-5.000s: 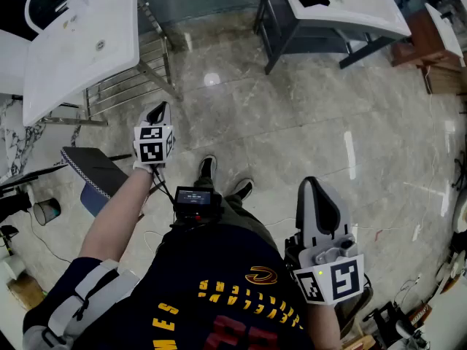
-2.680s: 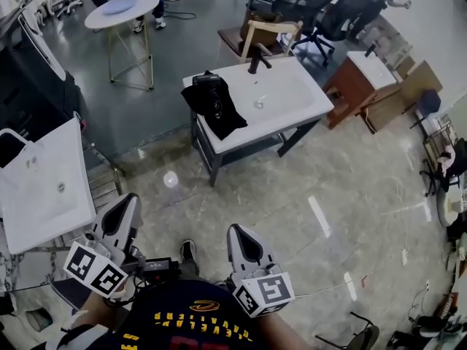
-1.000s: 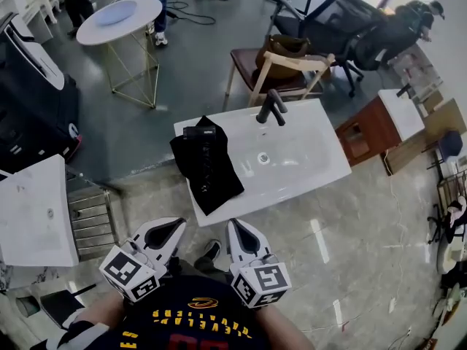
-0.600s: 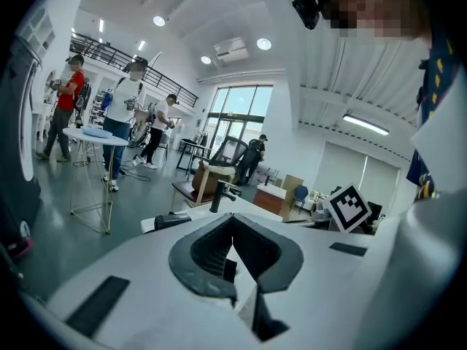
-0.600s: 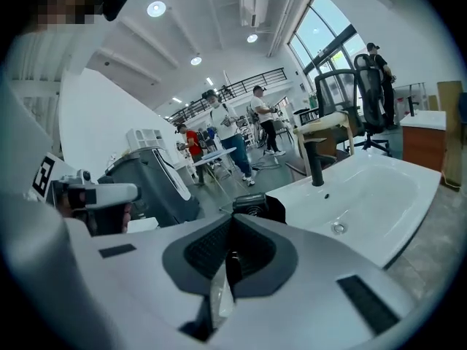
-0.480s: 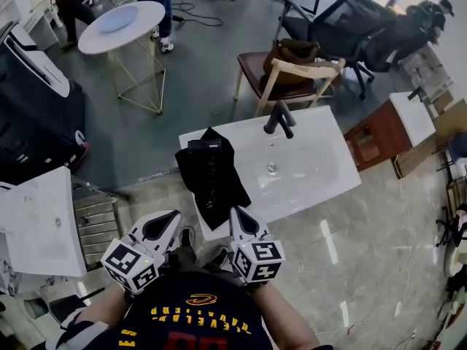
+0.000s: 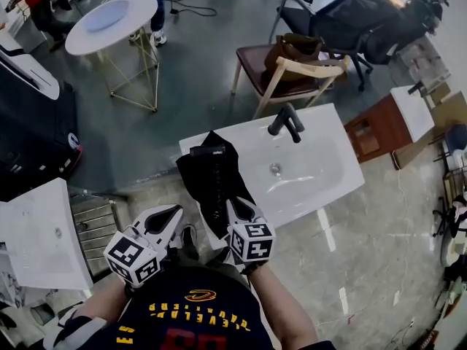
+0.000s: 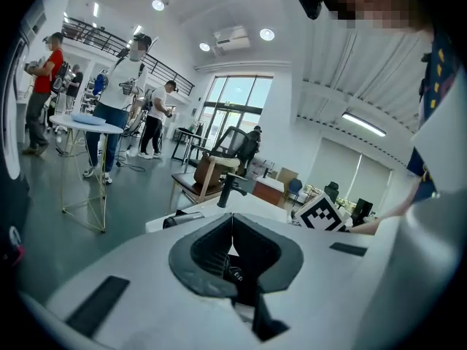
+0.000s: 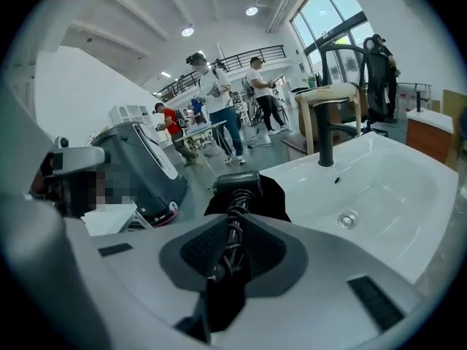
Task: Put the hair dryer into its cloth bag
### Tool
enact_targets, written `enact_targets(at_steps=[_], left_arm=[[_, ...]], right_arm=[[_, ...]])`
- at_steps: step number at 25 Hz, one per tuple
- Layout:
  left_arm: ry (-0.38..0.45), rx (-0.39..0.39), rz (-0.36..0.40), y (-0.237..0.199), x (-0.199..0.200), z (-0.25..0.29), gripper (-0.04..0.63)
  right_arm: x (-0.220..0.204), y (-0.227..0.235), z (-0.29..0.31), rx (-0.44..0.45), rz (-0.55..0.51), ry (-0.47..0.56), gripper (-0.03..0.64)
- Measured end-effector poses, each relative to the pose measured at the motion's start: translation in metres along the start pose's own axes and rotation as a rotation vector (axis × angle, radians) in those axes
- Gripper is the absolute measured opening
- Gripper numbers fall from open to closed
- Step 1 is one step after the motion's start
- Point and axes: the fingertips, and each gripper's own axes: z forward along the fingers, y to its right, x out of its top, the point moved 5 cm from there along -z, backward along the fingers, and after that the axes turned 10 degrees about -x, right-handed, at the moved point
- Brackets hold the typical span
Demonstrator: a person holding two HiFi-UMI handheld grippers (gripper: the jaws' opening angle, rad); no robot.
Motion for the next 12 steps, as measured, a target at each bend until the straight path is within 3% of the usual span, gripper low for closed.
enact_targets(at_steps=[6,12], left_arm=[[-0.015,0.008,-0.041,-0.021,-0.006,-0.002,0.005],[-0.02,0.047,-0.077,-0.038,-0.015,-0.017,0.005]], right_arm=[[-0.006,-0.009,0.05,0.015,-0.066,-0.124,0.17],[-0.019,-0.013,0.088,-0.012,-0.109,-0.224,0.244]])
